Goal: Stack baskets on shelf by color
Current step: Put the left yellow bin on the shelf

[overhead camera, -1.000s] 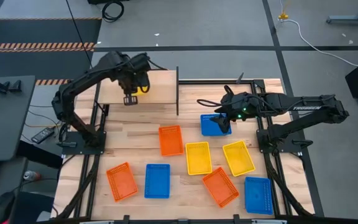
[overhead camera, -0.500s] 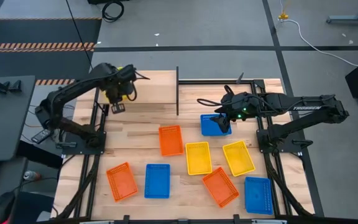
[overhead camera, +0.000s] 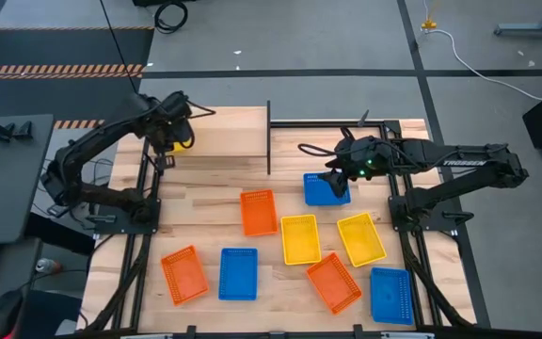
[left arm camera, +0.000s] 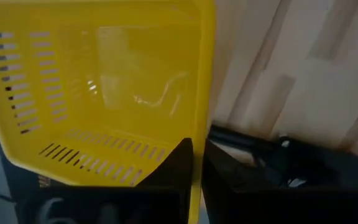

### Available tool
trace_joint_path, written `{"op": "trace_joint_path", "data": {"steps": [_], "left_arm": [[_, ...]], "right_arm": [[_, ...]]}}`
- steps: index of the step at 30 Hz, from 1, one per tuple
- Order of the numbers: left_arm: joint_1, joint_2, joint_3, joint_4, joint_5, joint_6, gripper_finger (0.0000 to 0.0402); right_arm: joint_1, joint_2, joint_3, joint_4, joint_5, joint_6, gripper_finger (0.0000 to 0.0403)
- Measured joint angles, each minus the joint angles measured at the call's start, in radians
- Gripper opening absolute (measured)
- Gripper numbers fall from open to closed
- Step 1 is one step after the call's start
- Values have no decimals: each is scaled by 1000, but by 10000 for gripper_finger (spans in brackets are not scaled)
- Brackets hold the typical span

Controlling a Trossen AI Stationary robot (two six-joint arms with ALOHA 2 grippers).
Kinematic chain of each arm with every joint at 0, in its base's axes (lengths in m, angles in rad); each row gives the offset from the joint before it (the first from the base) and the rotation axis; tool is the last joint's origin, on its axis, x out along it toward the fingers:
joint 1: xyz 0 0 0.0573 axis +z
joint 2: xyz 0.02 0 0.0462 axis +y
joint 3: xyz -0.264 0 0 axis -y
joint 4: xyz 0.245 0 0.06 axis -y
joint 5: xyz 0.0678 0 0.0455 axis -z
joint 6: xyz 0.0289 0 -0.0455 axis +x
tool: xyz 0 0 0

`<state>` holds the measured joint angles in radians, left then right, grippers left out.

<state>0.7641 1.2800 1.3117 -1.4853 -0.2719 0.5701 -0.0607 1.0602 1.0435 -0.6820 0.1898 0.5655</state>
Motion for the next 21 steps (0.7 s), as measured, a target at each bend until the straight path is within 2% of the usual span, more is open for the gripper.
{"op": "trace_joint_path", "data": {"steps": [7,13,18,21], "left_arm": [[101,2,0,3,11,70,17],[124,2,0,-4,99,139,35],[125,2,0,-4,100,229,33],[137,2,1,1,66,259,23]], "right_arm": [[-2,0,0,-2,-24,0,244],[-2,0,0,-7,-41,16,244],[-2,0,0,-17,-61,10,244],[-2,0,0,-29,-61,10,244]]}}
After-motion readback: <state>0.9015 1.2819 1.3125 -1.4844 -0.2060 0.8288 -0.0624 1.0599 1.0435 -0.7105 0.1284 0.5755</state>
